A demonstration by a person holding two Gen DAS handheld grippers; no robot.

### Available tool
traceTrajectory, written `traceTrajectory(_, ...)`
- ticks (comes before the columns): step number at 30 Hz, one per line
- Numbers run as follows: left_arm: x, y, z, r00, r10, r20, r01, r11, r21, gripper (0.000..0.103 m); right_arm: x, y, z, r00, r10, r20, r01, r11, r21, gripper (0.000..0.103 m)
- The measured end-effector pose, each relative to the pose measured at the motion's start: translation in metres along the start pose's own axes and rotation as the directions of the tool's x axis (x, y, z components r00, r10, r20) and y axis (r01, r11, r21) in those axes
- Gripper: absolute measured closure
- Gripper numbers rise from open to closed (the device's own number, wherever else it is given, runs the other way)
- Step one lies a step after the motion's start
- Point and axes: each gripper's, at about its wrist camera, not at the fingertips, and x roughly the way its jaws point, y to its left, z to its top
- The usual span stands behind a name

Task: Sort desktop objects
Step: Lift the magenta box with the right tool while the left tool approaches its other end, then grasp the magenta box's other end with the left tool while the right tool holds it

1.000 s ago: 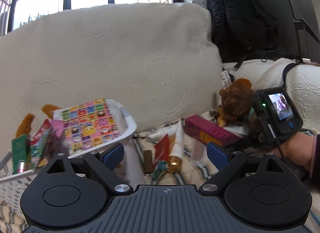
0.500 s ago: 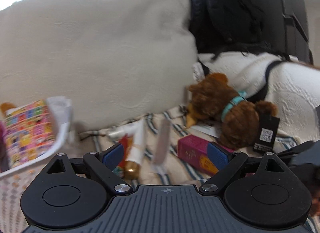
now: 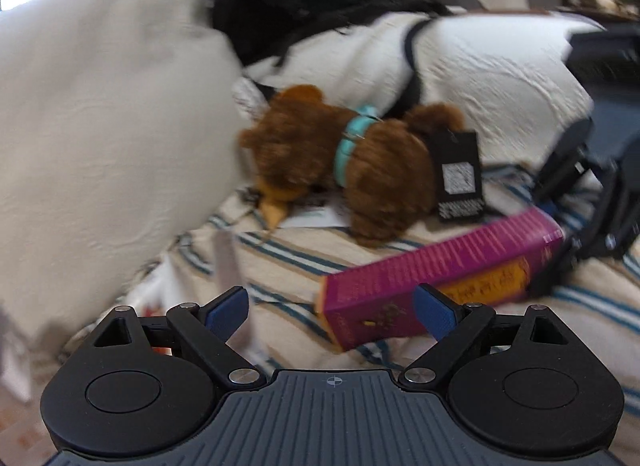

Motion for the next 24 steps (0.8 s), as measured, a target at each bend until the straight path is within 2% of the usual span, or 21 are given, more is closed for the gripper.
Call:
traceTrajectory(5,0.03,-0.011,-0.001,0.998,-0.035,-0.046,0.042,0.987,0.153,0.01,0.001,-0.002,-0.001,1.0,0.013,-0.009,-0.013,1.0,-0.017,0.057)
traceTrajectory(8,0.036,-0.016,0.003,0.994,-0.093,-0.059,0.106,0.955,0.275,0.009,0.0,-0.007,0.0,0.999,0.028,-0.019,-0.028,1.0,-0.012,0.057)
traceTrajectory(10,0.042,-0.017,0.004,0.988,-0.125,-0.096,0.149,0.941,0.303,0.009,-0.001,-0.008,0.001,0.999,0.035,-0.023,-0.035,0.999,-0.013,0.056)
traceTrajectory(12,0.048,-0.013,0.004,0.976,-0.169,-0.136,0.198,0.949,0.244,0.012,0.0,-0.007,0.001,0.999,0.029,-0.029,-0.03,0.999,-0.025,0.056)
traceTrajectory(13,0.048,-0.012,0.002,0.976,-0.173,-0.129,0.197,0.958,0.208,0.011,0.001,-0.006,0.002,0.999,0.018,-0.031,-0.019,0.999,-0.037,0.057)
traceTrajectory(15,0.042,-0.013,-0.005,0.983,-0.163,-0.085,0.175,0.974,0.148,0.008,0.008,0.0,0.007,0.999,-0.028,-0.035,0.026,0.997,-0.076,0.05)
traceTrajectory(17,0.029,-0.015,-0.01,0.976,-0.216,-0.029,0.218,0.974,0.065,0.01,0.017,0.007,0.011,0.996,-0.083,-0.042,0.077,0.987,-0.138,0.039)
traceTrajectory(19,0.015,-0.025,-0.013,0.969,-0.246,-0.001,0.246,0.969,0.028,0.012,0.023,0.007,0.015,0.993,-0.106,-0.049,0.098,0.985,-0.145,0.037)
traceTrajectory(20,0.011,-0.032,-0.016,0.971,-0.237,-0.014,0.237,0.971,0.031,0.012,0.026,0.006,0.018,0.993,-0.107,-0.047,0.099,0.986,-0.137,0.037)
traceTrajectory(22,0.008,-0.048,-0.023,0.984,-0.169,-0.053,0.173,0.98,0.097,0.014,0.029,0.006,0.02,0.991,-0.121,-0.052,0.113,0.984,-0.136,0.037)
traceTrajectory(24,0.005,-0.049,-0.025,0.987,-0.148,-0.061,0.155,0.979,0.133,0.013,0.03,0.012,0.021,0.986,-0.152,-0.066,0.139,0.977,-0.16,0.036)
